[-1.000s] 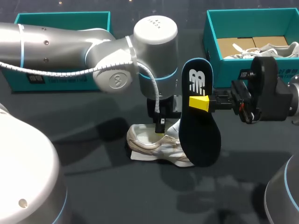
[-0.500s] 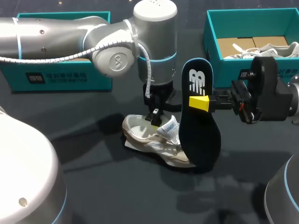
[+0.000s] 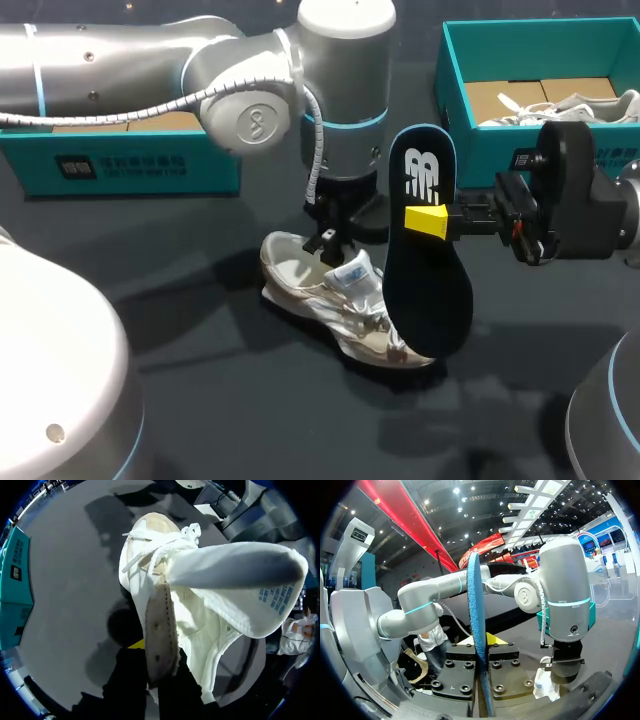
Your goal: Take the shoe out of the shoebox, open the shoe tongue, remove and reinsert the insole, then place the shoe into the shoebox
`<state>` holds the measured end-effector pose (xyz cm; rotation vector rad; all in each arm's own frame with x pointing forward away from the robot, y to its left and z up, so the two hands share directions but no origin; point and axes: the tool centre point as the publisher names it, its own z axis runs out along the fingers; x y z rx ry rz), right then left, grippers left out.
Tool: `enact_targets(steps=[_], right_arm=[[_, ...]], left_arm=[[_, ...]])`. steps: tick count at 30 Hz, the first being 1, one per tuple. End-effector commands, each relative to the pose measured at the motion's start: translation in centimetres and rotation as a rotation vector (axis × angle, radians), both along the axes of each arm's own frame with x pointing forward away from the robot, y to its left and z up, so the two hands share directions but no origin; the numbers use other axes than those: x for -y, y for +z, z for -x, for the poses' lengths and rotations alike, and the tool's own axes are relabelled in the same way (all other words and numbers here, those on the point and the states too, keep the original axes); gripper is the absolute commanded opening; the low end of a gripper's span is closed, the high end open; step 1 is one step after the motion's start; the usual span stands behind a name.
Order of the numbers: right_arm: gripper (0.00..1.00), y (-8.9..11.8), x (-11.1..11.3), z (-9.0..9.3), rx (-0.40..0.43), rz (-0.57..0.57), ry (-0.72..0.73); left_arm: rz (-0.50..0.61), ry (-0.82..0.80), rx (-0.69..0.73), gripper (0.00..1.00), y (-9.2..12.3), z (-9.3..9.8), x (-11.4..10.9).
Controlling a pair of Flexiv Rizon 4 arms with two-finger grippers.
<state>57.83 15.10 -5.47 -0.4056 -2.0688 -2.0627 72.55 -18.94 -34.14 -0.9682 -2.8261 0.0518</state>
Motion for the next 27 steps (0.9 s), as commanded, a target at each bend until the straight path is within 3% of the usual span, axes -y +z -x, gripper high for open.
enact_targets(steps=[1,6,16,27], right_arm=[[0.0,0.0,0.3,1.0,0.001,0.015,-0.058],[0.0,0.0,0.3,1.0,0.001,0.015,-0.058],[0.0,0.0,0.3,1.0,0.001,0.015,-0.058],[0.0,0.0,0.3,1.0,0.001,0.015,-0.058]], left_arm=[[0.009,-0.186,0.039,0.0,0.8,-0.3,-0.3],[0.023,-0.409,0.097,0.0,1.2,-0.7,-0.9],[0.074,-0.655,0.125,0.0,1.6,-1.7,-0.7],[0.109,-0.814,0.14,0.0,1.6,-0.4,0.2]])
